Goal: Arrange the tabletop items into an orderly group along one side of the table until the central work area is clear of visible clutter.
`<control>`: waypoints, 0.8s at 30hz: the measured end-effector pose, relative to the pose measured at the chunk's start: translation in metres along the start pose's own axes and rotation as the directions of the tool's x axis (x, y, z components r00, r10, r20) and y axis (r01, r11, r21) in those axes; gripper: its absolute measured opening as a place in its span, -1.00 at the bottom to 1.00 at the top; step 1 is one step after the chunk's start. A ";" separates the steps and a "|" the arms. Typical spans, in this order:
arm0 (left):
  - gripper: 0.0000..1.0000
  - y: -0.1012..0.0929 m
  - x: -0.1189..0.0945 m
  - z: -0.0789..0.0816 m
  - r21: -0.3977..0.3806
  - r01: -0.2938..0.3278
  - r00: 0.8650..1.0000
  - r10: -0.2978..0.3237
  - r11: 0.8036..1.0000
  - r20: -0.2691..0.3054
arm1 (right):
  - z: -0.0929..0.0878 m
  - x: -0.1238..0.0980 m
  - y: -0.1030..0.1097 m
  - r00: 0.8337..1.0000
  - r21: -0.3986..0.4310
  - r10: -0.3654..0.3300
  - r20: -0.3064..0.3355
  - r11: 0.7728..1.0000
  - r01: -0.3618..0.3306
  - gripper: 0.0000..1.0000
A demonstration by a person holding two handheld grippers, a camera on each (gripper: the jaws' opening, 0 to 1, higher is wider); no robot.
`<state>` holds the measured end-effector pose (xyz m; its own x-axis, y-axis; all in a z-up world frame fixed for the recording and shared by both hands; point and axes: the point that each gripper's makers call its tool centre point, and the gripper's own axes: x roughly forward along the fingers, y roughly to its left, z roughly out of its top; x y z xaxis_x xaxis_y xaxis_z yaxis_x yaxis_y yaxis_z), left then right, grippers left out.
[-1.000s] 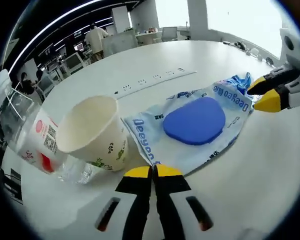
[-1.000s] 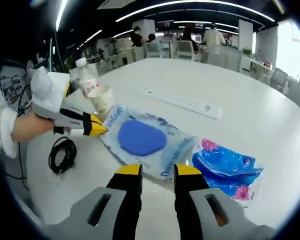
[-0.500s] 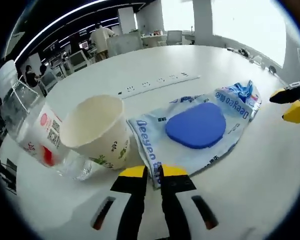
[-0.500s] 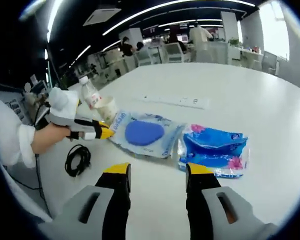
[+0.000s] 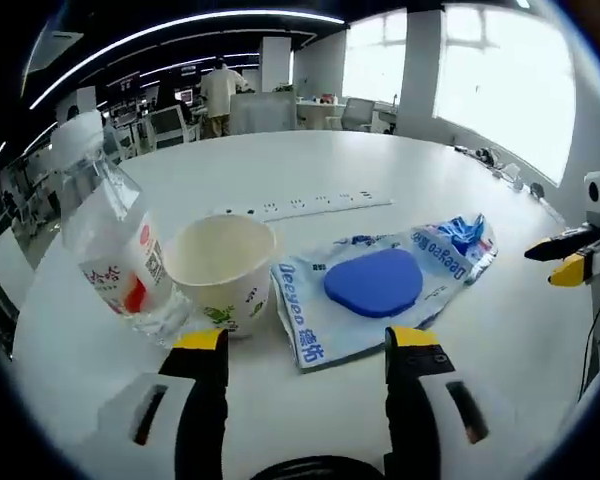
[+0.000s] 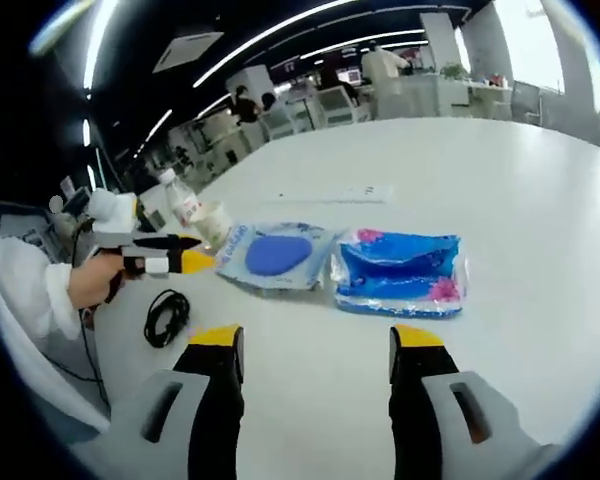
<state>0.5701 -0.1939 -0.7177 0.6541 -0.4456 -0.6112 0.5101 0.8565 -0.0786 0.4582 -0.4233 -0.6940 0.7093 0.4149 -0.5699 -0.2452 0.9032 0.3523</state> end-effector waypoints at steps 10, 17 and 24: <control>0.66 0.006 -0.035 0.005 0.015 -0.026 0.998 0.025 1.000 0.049 | 0.003 -0.015 0.007 0.999 0.009 0.005 0.033 1.000 -0.005 0.30; 0.71 0.016 -0.059 0.001 -0.005 -0.062 0.996 0.062 0.998 0.059 | -0.003 -0.033 0.006 0.999 -0.003 -0.010 0.041 1.000 0.010 0.36; 0.88 0.022 -0.084 -0.011 -0.022 -0.095 0.994 0.096 0.995 0.052 | -0.018 -0.056 -0.002 0.998 0.009 -0.046 0.044 0.999 0.046 0.38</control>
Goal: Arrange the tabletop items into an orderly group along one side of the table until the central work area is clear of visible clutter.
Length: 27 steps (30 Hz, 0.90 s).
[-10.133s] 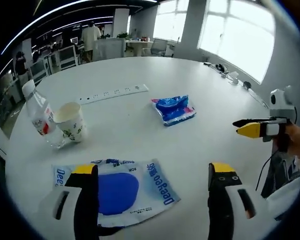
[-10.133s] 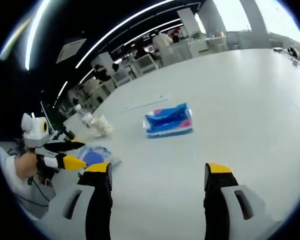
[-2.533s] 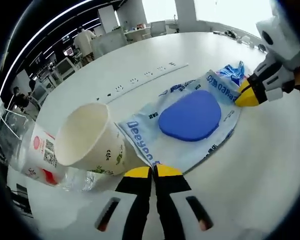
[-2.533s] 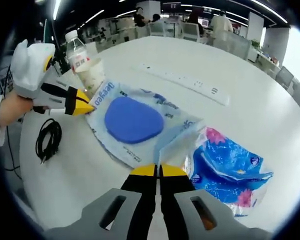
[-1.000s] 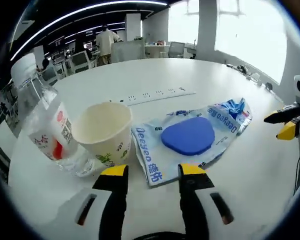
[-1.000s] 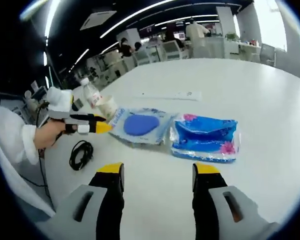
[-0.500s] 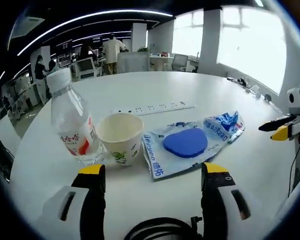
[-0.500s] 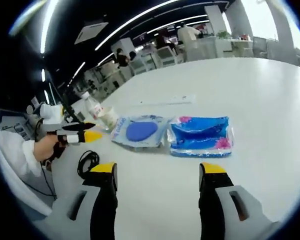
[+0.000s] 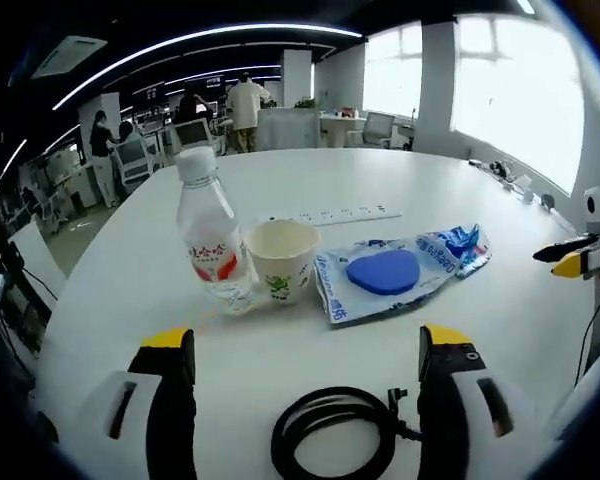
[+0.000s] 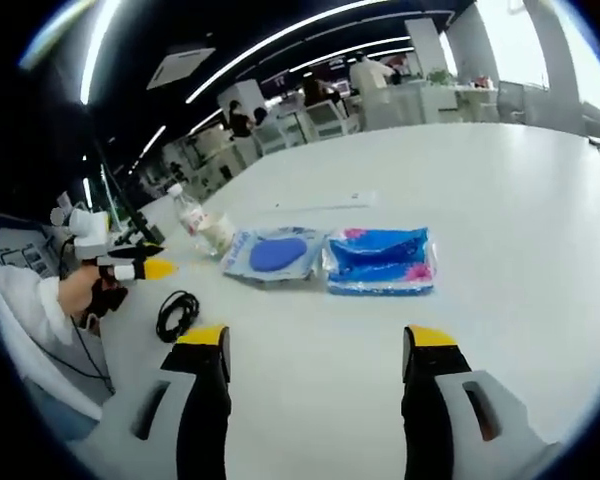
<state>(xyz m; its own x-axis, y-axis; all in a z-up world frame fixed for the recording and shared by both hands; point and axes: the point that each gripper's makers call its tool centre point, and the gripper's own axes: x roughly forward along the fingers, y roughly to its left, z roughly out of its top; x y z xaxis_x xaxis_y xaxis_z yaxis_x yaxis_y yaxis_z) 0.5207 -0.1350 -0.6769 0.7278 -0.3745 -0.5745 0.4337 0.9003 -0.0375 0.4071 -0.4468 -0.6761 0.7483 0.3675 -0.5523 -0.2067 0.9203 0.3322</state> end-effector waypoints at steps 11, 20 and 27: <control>0.85 0.006 -0.026 -0.013 0.010 -0.019 1.000 0.020 1.000 -0.011 | -0.008 -0.030 -0.016 0.998 0.052 -0.049 0.031 0.998 0.048 0.40; 0.82 0.011 -0.036 -0.030 -0.001 -0.037 0.998 0.037 0.999 -0.044 | -0.019 -0.041 -0.026 0.997 0.106 -0.075 0.036 0.992 0.071 0.37; 0.80 0.010 -0.032 -0.028 -0.021 -0.042 0.998 0.041 0.999 -0.045 | -0.019 -0.043 -0.029 0.997 0.117 -0.074 0.027 0.991 0.070 0.36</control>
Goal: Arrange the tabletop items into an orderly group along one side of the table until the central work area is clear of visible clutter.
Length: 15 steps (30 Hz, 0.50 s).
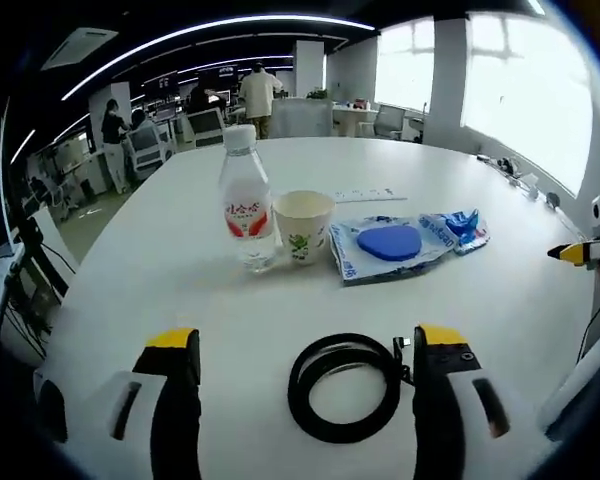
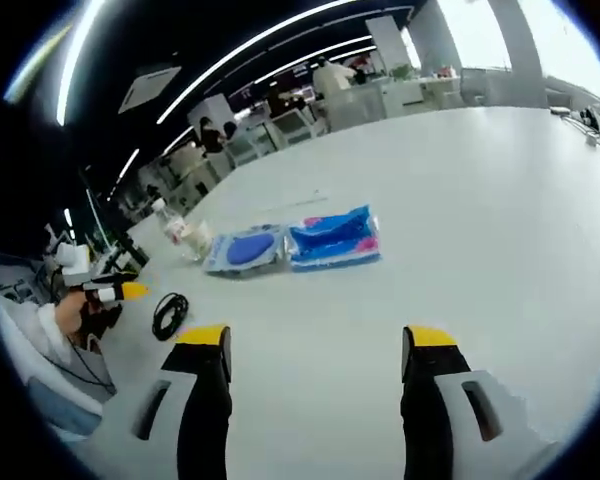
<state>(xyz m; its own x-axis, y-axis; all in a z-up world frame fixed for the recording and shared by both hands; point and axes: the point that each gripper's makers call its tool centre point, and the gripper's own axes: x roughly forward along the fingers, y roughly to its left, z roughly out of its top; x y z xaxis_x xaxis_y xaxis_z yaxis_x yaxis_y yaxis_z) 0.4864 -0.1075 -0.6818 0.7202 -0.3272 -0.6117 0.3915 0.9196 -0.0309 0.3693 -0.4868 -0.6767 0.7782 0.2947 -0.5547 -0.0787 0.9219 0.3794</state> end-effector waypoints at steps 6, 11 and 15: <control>0.74 -0.006 0.006 -0.007 -0.016 0.012 1.000 -0.012 1.000 -0.026 | 0.001 0.003 0.001 1.000 0.003 0.008 -0.002 1.000 -0.008 0.32; 0.65 -0.006 0.008 -0.012 -0.020 0.020 0.999 -0.021 1.000 -0.048 | -0.005 0.004 0.002 1.000 0.009 0.013 -0.011 1.000 -0.013 0.30; 0.55 -0.002 0.010 -0.022 -0.018 0.010 0.996 -0.011 1.000 -0.087 | -0.008 0.003 0.000 1.000 0.016 0.011 -0.019 1.000 -0.011 0.28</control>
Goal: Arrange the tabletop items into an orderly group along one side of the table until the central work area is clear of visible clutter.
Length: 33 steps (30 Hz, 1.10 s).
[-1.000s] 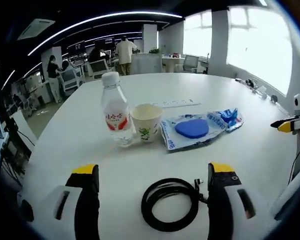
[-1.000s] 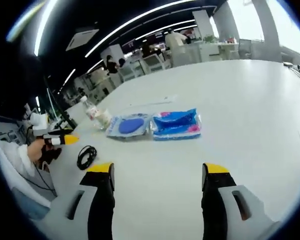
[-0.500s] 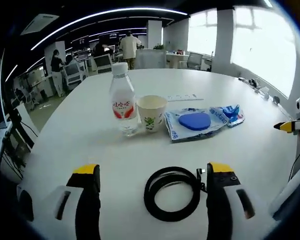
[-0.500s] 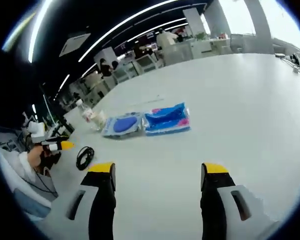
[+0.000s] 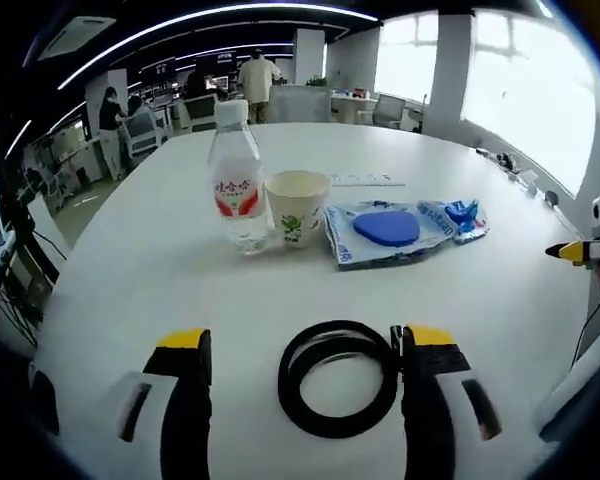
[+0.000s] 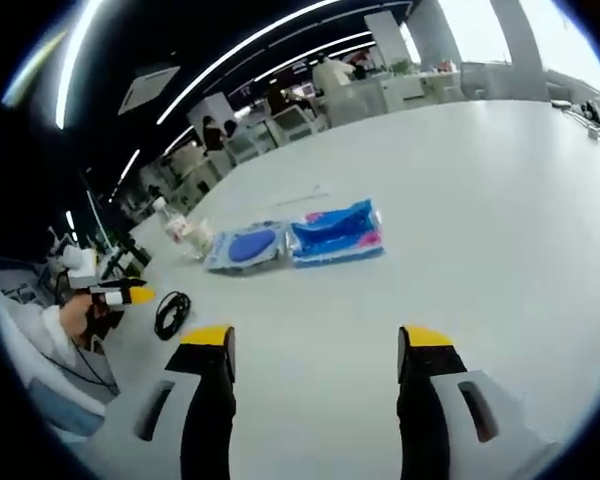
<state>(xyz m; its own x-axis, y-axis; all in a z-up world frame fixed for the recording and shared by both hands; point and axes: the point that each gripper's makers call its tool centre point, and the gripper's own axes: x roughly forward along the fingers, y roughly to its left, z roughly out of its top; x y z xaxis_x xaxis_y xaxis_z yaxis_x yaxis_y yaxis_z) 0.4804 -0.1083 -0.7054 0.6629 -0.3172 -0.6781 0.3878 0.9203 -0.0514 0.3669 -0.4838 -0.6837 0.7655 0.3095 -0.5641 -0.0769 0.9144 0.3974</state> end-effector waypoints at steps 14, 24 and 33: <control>0.05 0.005 0.013 -0.036 -0.027 -0.021 0.993 0.017 0.999 -0.118 | -0.003 0.000 0.002 1.000 0.036 0.000 -0.002 0.999 0.000 0.20; -0.18 0.010 0.023 -0.055 -0.032 -0.071 0.981 0.064 0.997 -0.184 | 0.007 -0.004 -0.003 0.998 0.048 -0.034 0.050 0.998 0.032 0.09; -0.85 0.013 0.021 -0.053 -0.003 -0.093 0.977 0.091 0.996 -0.194 | 0.003 -0.007 -0.001 0.998 0.089 -0.022 0.059 0.996 0.017 -0.19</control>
<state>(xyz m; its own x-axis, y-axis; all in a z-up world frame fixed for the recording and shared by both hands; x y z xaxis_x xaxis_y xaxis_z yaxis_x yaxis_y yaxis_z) 0.4653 -0.0906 -0.7595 0.5583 -0.1821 -0.8094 0.3229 0.9464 0.0098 0.3640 -0.4880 -0.6781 0.8034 0.2733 -0.5289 -0.0070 0.8927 0.4507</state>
